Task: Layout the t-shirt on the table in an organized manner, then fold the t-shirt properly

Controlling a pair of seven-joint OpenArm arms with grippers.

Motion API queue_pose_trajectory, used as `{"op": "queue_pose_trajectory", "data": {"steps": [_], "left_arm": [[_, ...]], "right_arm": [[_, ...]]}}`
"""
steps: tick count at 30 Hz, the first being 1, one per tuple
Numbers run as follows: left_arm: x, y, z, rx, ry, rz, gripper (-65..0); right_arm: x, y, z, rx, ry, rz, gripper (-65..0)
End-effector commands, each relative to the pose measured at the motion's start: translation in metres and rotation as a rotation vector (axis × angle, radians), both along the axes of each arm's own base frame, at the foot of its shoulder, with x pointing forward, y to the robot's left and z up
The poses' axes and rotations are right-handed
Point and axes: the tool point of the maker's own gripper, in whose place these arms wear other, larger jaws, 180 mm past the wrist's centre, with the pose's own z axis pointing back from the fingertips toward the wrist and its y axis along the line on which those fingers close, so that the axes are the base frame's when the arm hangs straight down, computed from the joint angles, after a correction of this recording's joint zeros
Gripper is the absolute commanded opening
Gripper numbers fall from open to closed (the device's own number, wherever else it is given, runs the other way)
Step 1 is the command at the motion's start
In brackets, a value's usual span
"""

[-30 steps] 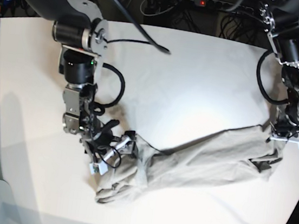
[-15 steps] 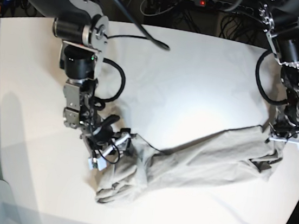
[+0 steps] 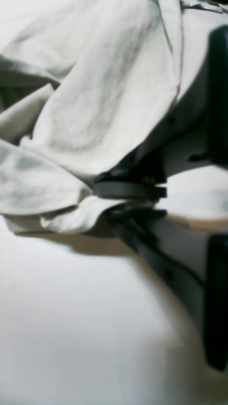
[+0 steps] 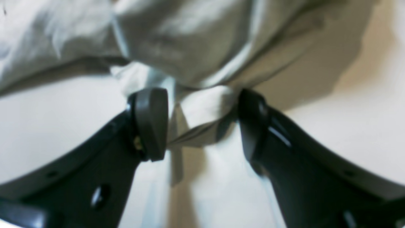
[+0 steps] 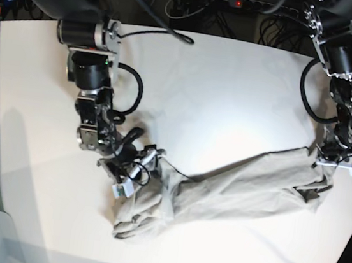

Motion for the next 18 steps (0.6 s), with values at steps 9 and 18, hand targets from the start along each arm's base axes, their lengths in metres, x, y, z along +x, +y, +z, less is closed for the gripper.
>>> {"op": "queue_pose_trajectory", "data": {"steps": [9,18], "left_arm": [[0.013,0.009,0.019,0.028,-0.055,0.004,-64.9],[0.015,0.007,0.024,0.023,-0.065,-0.002,-64.9]], "right_arm": [[-0.027,0.002,-0.029,-0.123,0.120,0.090,-57.7],[-0.009,-0.016,-0.010,-0.141,0.052,0.058,-65.0]]}}
